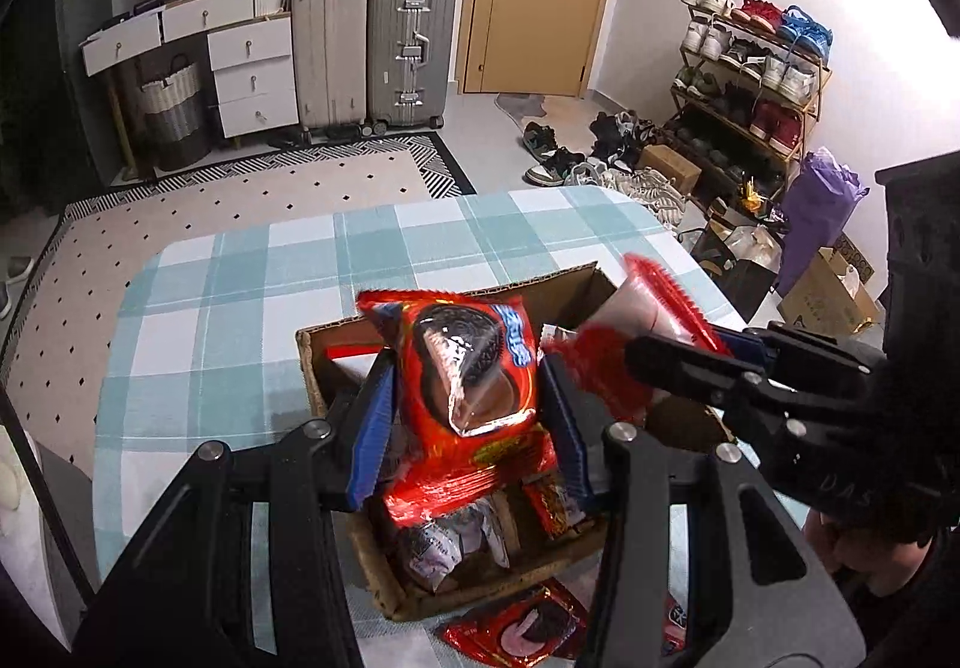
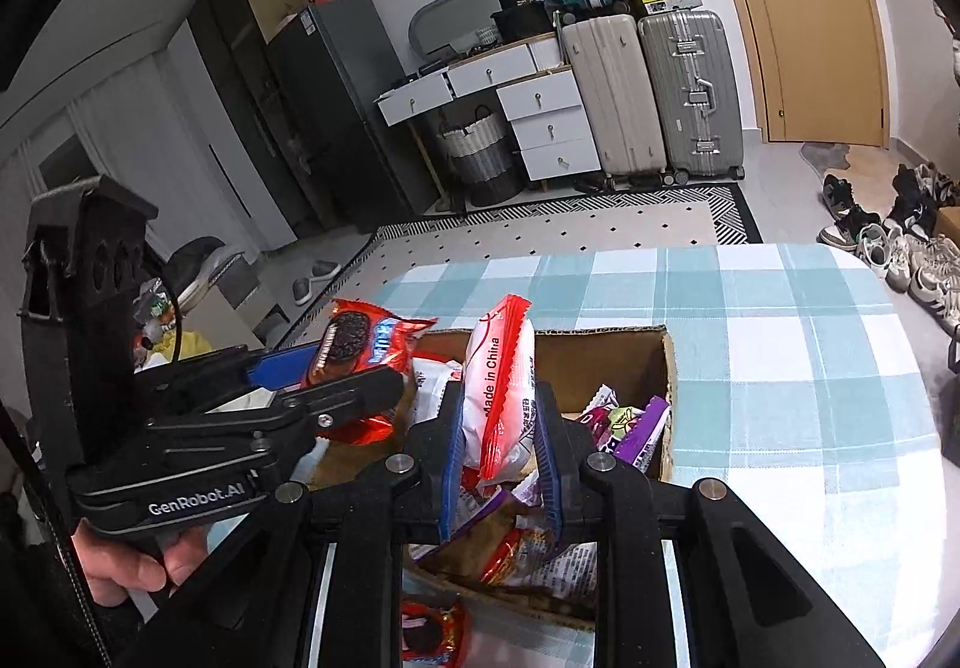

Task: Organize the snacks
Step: 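Open both grippers to drop the two snacks into the box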

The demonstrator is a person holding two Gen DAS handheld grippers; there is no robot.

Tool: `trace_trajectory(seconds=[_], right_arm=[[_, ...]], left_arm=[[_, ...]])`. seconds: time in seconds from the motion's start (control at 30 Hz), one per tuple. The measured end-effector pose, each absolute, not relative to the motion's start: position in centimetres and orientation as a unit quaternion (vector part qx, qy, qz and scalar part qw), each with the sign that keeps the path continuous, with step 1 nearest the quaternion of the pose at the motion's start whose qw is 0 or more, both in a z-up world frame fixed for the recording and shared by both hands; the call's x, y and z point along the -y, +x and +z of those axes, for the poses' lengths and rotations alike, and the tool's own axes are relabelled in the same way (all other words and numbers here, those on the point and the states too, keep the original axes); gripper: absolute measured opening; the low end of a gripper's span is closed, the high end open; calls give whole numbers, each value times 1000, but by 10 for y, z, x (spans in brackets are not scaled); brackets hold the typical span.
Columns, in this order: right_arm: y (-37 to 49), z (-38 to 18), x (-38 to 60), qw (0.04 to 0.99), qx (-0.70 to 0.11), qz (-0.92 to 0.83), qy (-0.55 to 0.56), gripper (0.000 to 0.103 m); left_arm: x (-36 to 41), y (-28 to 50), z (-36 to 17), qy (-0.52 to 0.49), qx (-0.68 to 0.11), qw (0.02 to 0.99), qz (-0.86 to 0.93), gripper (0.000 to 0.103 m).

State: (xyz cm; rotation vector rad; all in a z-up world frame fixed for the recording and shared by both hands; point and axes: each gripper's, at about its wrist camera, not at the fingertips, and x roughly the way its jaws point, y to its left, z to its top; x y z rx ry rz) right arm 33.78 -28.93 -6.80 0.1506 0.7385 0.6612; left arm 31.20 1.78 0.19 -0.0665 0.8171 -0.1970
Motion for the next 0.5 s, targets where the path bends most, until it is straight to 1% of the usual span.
trace_trajectory(seconds=[0.07,0.13,0.17,0.23,0.3,0.5], right_arm=[[339,-70,290,879,-353,313,71,27],[340,-72,293,882,-350,309,72,51],[338,-71,296,887,-341,303,74,53],[335,-69,301,891,-331,300,75,53],[333,-66,306,893,-327,300,79,53],[318,-55,315,897,-317,297,79,53]], left_arm=[[-19,317,-1,-34,-395,914,-90,44],[-22,320,-3,-38,-391,916,-82,45],[-24,321,-4,-39,-391,916,-83,46],[-24,321,-4,-36,-387,918,-79,49],[-24,318,-3,-33,-385,919,-77,56],[-19,301,7,-29,-374,924,-75,58]])
